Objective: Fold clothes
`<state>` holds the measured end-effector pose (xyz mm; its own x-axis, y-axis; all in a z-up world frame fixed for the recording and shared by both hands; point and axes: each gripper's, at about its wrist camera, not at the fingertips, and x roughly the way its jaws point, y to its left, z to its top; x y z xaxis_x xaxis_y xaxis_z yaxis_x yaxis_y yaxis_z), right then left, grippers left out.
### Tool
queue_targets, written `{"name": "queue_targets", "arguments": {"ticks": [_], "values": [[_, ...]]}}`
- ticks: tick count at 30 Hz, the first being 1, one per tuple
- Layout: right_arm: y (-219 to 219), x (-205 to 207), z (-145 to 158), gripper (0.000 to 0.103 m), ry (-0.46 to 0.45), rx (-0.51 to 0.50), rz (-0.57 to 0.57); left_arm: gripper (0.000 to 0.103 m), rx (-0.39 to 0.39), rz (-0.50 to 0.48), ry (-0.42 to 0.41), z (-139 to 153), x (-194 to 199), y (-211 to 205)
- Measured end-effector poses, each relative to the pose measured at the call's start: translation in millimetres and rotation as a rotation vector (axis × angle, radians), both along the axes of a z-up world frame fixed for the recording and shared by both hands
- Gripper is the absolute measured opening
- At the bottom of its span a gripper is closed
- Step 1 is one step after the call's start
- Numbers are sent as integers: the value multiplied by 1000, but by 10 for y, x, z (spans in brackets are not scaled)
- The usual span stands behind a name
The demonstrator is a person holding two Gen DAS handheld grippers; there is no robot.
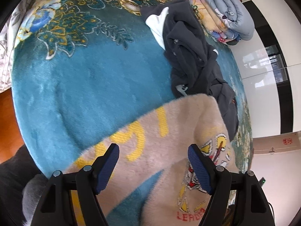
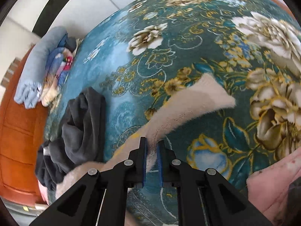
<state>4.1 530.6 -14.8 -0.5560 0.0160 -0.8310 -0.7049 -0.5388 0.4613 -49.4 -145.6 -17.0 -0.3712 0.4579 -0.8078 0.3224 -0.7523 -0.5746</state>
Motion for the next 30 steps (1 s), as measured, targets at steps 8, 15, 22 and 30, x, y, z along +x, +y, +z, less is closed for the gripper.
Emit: {"name": "queue_targets", "arguments": {"ticks": [8, 15, 22, 30], "values": [[-413, 132, 440, 58, -5, 161, 109, 79, -84, -37, -17, -108, -98, -87], [-906, 256, 704, 70, -18, 271, 249, 79, -104, -127, -55, -379, -280, -51], [-1551, 415, 430, 70, -66, 177, 403, 79, -55, -266, -94, -625, -497, 104], [-1943, 308, 332, 70, -113, 148, 464, 71, -111, -335, -126, -650, -424, 191]]}}
